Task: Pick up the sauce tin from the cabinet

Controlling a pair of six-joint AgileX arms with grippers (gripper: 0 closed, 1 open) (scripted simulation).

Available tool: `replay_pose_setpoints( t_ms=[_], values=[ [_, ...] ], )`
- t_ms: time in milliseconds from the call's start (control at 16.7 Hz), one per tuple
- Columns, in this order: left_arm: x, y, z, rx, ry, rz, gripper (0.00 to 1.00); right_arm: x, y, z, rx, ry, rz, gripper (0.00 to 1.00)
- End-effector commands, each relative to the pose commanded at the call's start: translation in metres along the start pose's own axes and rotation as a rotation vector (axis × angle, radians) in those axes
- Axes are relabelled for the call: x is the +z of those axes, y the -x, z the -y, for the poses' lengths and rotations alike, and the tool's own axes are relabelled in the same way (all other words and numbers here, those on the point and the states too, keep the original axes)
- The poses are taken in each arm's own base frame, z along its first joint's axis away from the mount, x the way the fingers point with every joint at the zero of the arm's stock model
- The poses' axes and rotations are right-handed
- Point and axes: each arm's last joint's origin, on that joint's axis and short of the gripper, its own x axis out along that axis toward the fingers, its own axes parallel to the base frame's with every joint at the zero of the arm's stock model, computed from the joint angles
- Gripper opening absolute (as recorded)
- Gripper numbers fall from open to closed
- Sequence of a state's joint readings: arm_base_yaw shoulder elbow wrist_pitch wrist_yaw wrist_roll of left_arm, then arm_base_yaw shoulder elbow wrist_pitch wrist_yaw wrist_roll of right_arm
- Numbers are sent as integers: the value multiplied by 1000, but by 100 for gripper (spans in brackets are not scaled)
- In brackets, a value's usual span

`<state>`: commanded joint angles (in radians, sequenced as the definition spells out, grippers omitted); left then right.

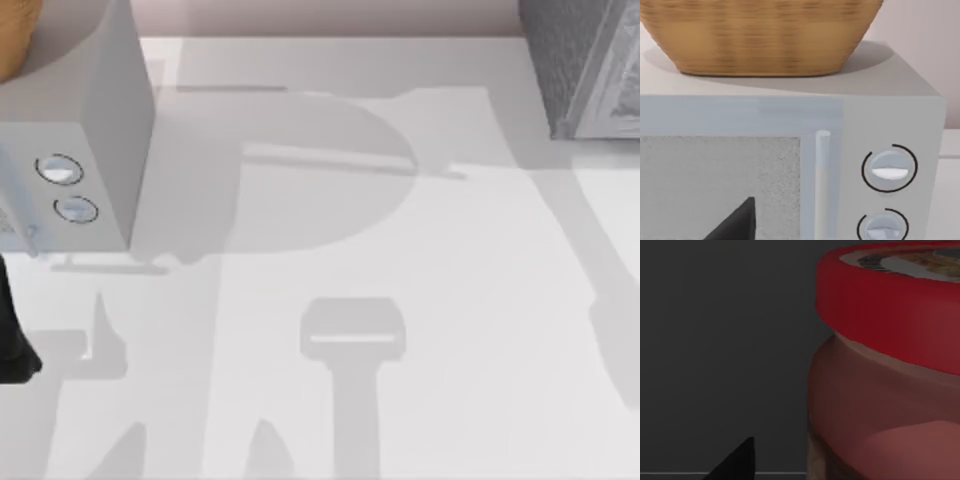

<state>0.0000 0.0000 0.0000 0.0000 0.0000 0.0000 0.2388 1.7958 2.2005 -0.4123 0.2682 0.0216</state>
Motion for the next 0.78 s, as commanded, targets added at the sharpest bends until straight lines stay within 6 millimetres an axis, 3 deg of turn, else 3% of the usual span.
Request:
replay_pose_setpoints(
  t_ms=[180, 780],
  values=[
    [0, 0, 0, 0, 0, 0, 100, 0, 0, 0, 0, 0, 0, 100],
    [0, 0, 0, 0, 0, 0, 100, 0, 0, 0, 0, 0, 0, 25]
  ],
)
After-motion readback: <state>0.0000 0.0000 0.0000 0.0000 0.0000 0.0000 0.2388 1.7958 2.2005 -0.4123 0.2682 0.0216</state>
